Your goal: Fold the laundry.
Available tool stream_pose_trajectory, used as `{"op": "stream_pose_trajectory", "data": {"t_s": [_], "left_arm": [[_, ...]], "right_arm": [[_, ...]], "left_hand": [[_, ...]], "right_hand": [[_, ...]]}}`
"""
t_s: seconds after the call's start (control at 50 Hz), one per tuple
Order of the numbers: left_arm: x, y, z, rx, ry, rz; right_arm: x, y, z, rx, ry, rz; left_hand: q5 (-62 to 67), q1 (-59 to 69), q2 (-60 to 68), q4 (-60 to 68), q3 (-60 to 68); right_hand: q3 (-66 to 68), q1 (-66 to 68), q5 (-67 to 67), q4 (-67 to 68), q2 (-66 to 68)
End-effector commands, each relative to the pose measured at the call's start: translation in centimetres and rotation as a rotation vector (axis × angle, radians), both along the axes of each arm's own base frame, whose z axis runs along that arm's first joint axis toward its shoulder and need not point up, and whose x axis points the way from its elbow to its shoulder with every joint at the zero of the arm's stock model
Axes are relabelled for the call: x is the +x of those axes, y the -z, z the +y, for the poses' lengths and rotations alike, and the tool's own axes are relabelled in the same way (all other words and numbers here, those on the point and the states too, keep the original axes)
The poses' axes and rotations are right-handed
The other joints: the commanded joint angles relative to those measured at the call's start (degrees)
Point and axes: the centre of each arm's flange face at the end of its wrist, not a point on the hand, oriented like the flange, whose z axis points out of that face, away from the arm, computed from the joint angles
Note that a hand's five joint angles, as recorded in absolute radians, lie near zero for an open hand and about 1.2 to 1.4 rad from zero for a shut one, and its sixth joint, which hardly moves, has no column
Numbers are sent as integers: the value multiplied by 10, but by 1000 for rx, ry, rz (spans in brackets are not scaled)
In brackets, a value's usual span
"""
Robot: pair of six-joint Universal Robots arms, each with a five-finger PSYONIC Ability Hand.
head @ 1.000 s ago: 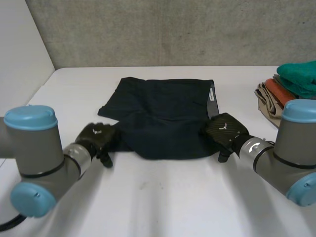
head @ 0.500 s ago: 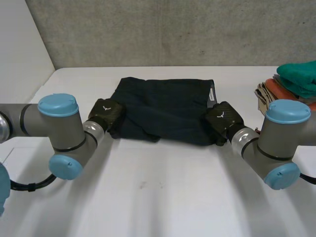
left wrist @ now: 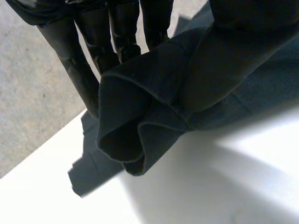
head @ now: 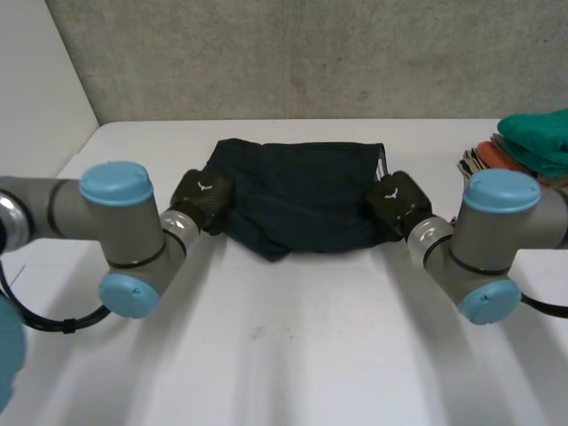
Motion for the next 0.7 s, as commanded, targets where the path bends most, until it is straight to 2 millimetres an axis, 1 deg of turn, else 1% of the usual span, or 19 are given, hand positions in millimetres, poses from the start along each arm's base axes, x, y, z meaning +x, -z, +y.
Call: {"op": "stream_pose_trajectory", "data": {"t_s": [0.02,0.08,0.1,0.16,0.18,0.24,0.26,0.3,0.32,0.34,0.4,0.42,0.48,0.5,0.56,0.6,0.62,0.64,0.7], "left_arm": [[16,-60,40,30,15,-36],[24,-68,59,81,25,-75],[30,-70,70,120,29,-107],[38,-71,87,175,39,-163],[43,-71,98,208,47,-202],[52,-70,113,257,57,-246],[58,-69,123,289,60,-270],[63,-67,134,323,64,-290],[66,-66,139,339,64,-298],[70,-65,147,364,66,-307],[76,-64,158,386,63,-315],[79,-65,162,388,60,-315],[82,-67,164,385,52,-311],[82,-67,162,378,46,-303],[82,-68,155,357,41,-279],[80,-68,152,340,43,-267],[79,-68,150,328,45,-260],[78,-68,146,301,46,-248],[76,-69,141,263,40,-233]], "right_arm": [[-14,-43,22,47,27,42],[-19,-52,36,116,21,82],[-23,-57,46,162,18,109],[-30,-62,61,232,17,150],[-36,-65,71,283,17,176],[-43,-68,89,359,8,227],[-49,-72,102,400,-2,264],[-54,-76,116,436,-16,299],[-58,-79,130,467,-32,333],[-61,-80,136,481,-40,351],[-69,-82,157,501,-73,412],[-70,-83,161,501,-82,426],[-72,-86,163,471,-90,425],[-72,-86,162,464,-87,419],[-70,-84,157,423,-68,380],[-67,-83,153,405,-54,348],[-66,-82,151,401,-44,332],[-64,-81,148,395,-26,295],[-61,-77,141,395,-7,252]], "left_hand": [[147,164,117,115,122],[147,164,117,115,122],[147,164,117,115,122],[147,164,117,115,122],[147,164,117,115,122],[147,164,117,115,122],[147,164,117,115,122],[147,164,117,115,122],[147,164,117,115,122],[147,164,117,115,122],[147,164,117,115,122],[147,164,117,115,122],[133,150,102,100,108],[94,111,64,62,69],[65,82,35,33,40],[-27,-10,-57,-59,-52],[-104,-87,-134,-136,-129],[-225,-208,-255,-257,-250],[-271,-254,-301,-303,-296]], "right_hand": [[122,253,144,119,126],[122,253,144,119,126],[122,253,144,119,126],[122,253,144,119,126],[122,253,144,119,126],[122,253,144,119,126],[122,253,144,119,126],[122,253,144,119,126],[122,253,144,119,126],[122,253,144,119,126],[122,253,144,119,126],[122,253,144,119,126],[122,253,144,119,126],[122,253,144,119,126],[122,253,144,119,126],[122,253,144,119,126],[122,253,144,119,126],[122,253,144,119,126],[122,253,144,119,126]]}}
